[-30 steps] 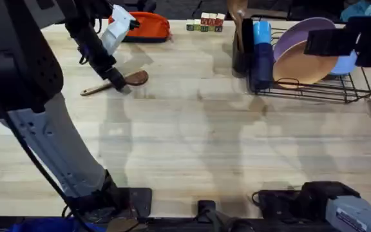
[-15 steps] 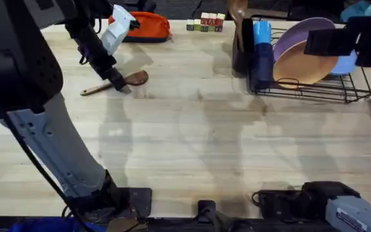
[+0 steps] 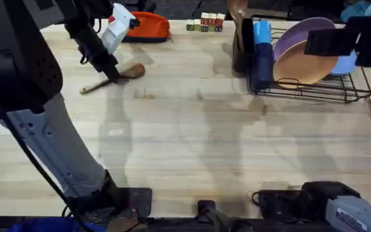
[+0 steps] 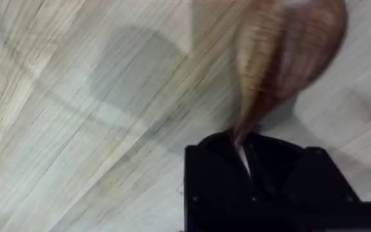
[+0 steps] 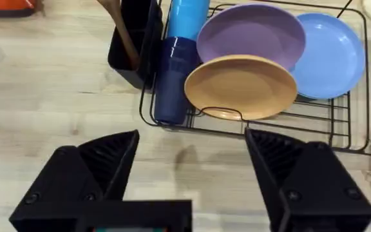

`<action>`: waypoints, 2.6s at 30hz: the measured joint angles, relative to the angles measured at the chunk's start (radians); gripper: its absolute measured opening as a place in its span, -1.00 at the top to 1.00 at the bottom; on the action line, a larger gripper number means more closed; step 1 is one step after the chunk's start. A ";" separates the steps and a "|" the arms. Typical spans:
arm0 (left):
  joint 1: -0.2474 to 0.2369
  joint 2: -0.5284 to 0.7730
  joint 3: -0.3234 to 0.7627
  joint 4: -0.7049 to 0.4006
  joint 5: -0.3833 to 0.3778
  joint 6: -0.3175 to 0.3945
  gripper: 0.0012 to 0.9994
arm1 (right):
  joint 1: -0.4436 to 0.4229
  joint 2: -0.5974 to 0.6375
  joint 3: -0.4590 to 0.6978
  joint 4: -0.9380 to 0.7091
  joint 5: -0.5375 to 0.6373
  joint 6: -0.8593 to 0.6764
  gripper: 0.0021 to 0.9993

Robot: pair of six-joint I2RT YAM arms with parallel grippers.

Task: Pick up the spoon on the table one by one and put them onto the rack

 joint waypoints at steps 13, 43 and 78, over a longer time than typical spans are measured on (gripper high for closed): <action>0.000 -0.002 0.000 -0.002 0.003 -0.001 0.90 | 0.000 0.000 0.000 0.000 0.002 -0.002 -0.99; -0.054 -0.325 0.006 -0.074 0.371 -0.004 0.92 | 0.000 0.000 0.000 0.007 0.003 -0.030 -0.99; -0.490 -0.411 0.007 0.742 0.980 -0.367 0.92 | 0.000 0.000 0.000 0.002 0.003 -0.041 -0.99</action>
